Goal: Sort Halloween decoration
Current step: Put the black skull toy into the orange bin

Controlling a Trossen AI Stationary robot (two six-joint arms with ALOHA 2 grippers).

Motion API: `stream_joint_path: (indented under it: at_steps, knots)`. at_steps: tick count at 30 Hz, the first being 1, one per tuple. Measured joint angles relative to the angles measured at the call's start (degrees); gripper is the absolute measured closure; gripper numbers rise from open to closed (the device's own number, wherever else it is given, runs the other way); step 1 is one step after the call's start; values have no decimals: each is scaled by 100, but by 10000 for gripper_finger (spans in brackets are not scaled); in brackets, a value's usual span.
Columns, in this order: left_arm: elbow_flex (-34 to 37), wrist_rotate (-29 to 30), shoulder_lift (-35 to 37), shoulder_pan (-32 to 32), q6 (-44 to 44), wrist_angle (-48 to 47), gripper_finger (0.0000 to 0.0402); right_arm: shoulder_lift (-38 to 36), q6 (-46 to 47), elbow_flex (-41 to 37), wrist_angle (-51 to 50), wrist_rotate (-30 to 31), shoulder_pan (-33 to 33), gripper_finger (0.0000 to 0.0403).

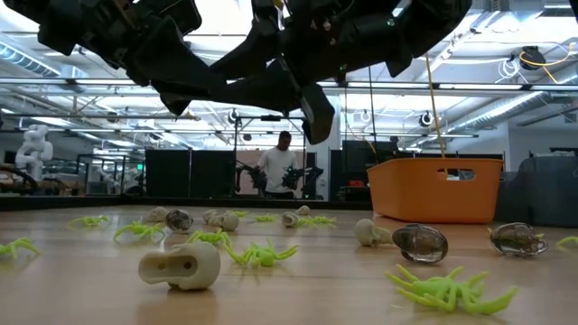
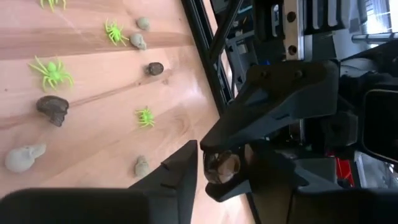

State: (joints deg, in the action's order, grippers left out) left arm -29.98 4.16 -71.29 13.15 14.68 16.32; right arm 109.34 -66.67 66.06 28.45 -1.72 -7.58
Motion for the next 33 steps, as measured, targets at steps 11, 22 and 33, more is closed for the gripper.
stream_joint_path:
  at_steps: [11, 22, 33]
  knots:
    - [0, -26, 0, 4, 2, 116, 324, -4, 395, -2, -10, -156, 12, 356]
    - [2, -96, 0, 95, 153, 188, 239, -9, 580, -2, -133, -133, 1, 366]
    - [-7, 493, 440, 399, -1, -363, 106, -856, 1790, -4, -1765, -105, -67, 368]
